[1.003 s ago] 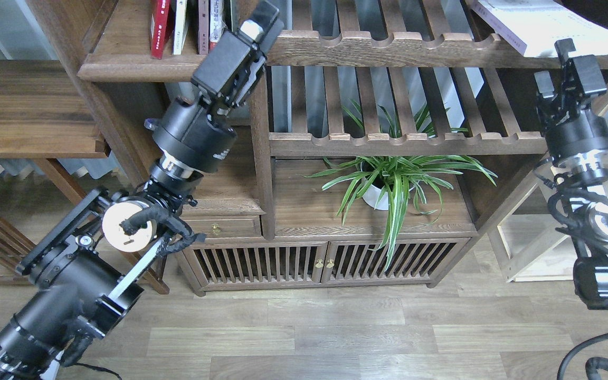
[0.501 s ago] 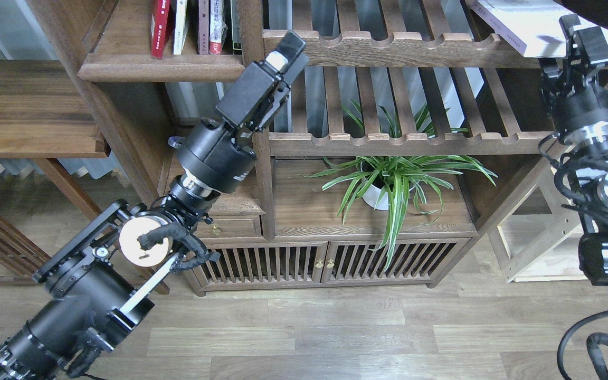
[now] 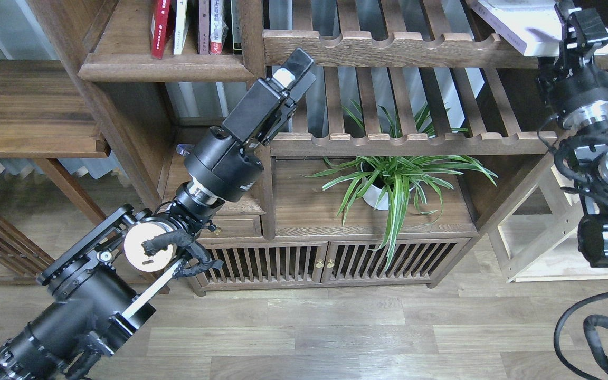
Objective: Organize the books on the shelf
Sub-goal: 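Lower the left arm back toward the shelf front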
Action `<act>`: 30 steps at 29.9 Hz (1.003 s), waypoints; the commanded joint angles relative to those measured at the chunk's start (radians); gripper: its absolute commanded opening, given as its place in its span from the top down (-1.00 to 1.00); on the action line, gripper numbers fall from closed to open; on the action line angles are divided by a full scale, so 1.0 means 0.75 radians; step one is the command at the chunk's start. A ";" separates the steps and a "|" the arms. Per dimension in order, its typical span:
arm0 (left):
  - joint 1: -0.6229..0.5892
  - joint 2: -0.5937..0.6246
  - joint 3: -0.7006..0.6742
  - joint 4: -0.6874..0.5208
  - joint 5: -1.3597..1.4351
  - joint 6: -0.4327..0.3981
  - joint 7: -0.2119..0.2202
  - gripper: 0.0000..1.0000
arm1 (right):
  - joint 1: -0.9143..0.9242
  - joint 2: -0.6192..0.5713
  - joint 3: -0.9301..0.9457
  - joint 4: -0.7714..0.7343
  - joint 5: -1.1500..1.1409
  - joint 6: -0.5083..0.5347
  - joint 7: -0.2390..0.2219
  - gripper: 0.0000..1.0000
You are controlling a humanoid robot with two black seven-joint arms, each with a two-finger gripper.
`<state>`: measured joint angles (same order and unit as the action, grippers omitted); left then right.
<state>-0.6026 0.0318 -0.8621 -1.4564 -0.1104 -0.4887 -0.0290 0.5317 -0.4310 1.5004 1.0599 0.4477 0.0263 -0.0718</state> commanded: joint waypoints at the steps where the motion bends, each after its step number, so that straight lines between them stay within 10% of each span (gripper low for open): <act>1: 0.000 0.003 0.000 0.003 0.000 0.000 0.000 -0.85 | 0.025 0.000 -0.002 0.000 0.002 -0.051 -0.005 -0.67; 11: 0.000 0.005 -0.006 0.009 0.000 0.000 0.000 -0.88 | 0.044 0.000 -0.008 0.000 0.002 -0.203 -0.009 -0.51; 30: 0.000 0.003 -0.014 0.023 0.000 0.000 0.000 -0.90 | 0.052 0.020 0.022 -0.016 0.008 -0.048 0.008 0.76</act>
<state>-0.6029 0.0337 -0.8704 -1.4389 -0.1101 -0.4887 -0.0291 0.5763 -0.4184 1.5156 1.0547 0.4540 -0.0654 -0.0711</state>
